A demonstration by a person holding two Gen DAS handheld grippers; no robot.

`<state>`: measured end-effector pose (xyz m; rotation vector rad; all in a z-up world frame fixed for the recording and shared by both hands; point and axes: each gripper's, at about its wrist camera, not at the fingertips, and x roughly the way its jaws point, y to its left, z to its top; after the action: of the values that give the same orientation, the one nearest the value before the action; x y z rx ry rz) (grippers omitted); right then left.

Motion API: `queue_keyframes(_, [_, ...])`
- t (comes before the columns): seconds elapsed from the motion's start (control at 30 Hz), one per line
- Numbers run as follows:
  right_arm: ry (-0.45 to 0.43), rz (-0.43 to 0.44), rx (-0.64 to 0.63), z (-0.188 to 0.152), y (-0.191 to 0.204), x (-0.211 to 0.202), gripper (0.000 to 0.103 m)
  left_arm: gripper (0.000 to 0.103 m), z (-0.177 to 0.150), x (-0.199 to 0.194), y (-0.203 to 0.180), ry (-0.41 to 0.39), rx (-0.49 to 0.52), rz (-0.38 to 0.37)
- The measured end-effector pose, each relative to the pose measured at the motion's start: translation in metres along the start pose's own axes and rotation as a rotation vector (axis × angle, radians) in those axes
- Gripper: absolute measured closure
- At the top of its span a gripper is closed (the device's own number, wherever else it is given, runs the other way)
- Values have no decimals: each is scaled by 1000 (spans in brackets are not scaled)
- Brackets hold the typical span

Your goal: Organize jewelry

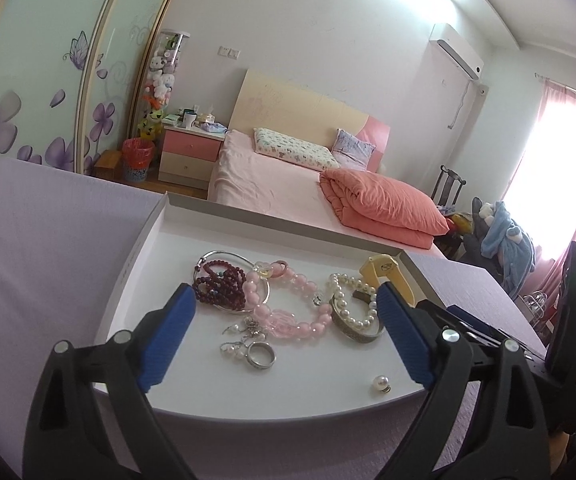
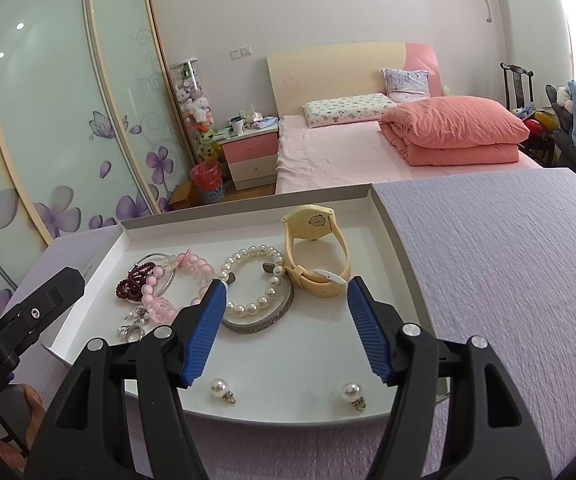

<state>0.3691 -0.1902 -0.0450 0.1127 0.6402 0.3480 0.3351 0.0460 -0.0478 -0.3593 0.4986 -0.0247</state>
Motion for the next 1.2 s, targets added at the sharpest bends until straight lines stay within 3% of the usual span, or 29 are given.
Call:
queue_keyframes(0.17, [-13, -5, 1, 0, 1, -1, 26, 5, -3, -1, 1, 6, -15, 12])
queue_keyframes(0.27, [-36, -17, 4, -1, 1, -5, 6, 2, -7, -9, 5, 23, -25, 67])
queue_keyframes(0.33, [-57, -24, -1, -1, 2, -9, 1, 2, -11, -17, 5, 44, -2, 124])
queue_keyframes(0.43, [-76, -51, -46, -1, 10, -14, 1, 2, -17, -32, 9, 69, 4, 159])
queue_keyframes(0.73, [10, -49, -198, -29, 43, -52, 1, 2, -35, -87, 22, 114, 20, 188])
queue_keyframes(0.93, [50, -21, -149, -48, 43, -81, 1, 2, -41, -123, 16, 83, 47, 175])
queue_keyframes(1.2, [1, 6, -82, -57, 45, -117, 1, 2, -43, -162, 6, -7, 81, 129])
